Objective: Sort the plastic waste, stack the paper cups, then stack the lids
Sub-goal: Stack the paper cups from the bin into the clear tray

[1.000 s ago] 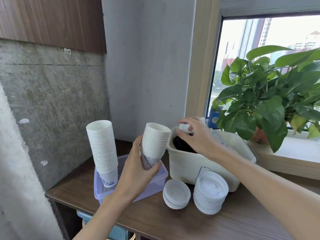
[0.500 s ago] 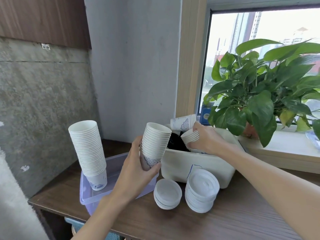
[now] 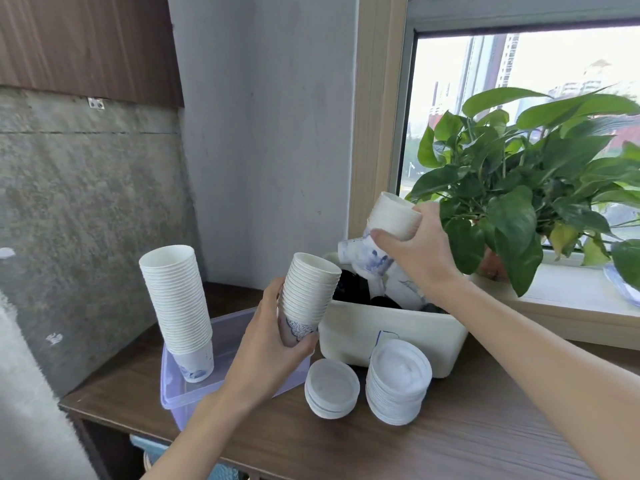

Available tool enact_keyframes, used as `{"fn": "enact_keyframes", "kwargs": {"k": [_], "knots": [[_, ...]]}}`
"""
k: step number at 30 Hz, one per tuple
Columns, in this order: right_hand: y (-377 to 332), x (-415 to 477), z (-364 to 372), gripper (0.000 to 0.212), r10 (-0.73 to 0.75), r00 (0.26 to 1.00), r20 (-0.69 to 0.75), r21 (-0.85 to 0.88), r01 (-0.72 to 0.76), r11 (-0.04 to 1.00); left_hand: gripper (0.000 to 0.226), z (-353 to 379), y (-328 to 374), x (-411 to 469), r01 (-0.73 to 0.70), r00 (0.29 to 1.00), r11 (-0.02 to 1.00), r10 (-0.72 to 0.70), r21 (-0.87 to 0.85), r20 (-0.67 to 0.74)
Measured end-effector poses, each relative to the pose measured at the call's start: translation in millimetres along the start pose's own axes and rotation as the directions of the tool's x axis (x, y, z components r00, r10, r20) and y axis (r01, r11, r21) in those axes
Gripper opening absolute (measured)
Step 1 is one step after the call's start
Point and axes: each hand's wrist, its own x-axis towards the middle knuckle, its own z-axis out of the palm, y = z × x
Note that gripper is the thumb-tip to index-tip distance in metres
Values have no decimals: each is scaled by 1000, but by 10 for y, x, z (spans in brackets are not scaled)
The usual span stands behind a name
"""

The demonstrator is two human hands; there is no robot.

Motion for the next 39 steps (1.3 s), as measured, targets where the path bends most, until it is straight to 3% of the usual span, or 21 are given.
{"fn": "enact_keyframes", "kwargs": {"k": [3, 7, 16, 24, 31, 36, 39], "knots": [[-255, -54, 35, 50, -55, 998, -22, 144, 57, 988, 85, -16, -6, -17, -5, 1000, 1000, 5, 29, 0], [-440, -127, 110, 50, -90, 996, 13, 200, 85, 976, 85, -40, -5, -38, 12, 1000, 998, -12, 55, 6], [-500, -356, 321, 56, -94, 969, 229, 205, 47, 978, 89, -156, 81, -65, -22, 999, 997, 24, 68, -22], [-504, -449, 409, 47, -99, 920, 379, 216, 16, 976, 89, -213, 146, -58, -77, 995, 997, 78, 20, -67], [-520, -540, 516, 66, -106, 888, 448, 235, -3, 972, 86, -252, 127, -72, -88, 993, 996, 87, -9, -80], [-470, -624, 677, 115, -135, 877, 461, 230, 28, 973, 84, -288, 60, -104, -86, 993, 996, 82, -39, -88], [-432, -668, 827, 125, -132, 869, 478, 230, 21, 973, 82, -344, 16, -123, -74, 993, 995, 68, -63, -96]]}}
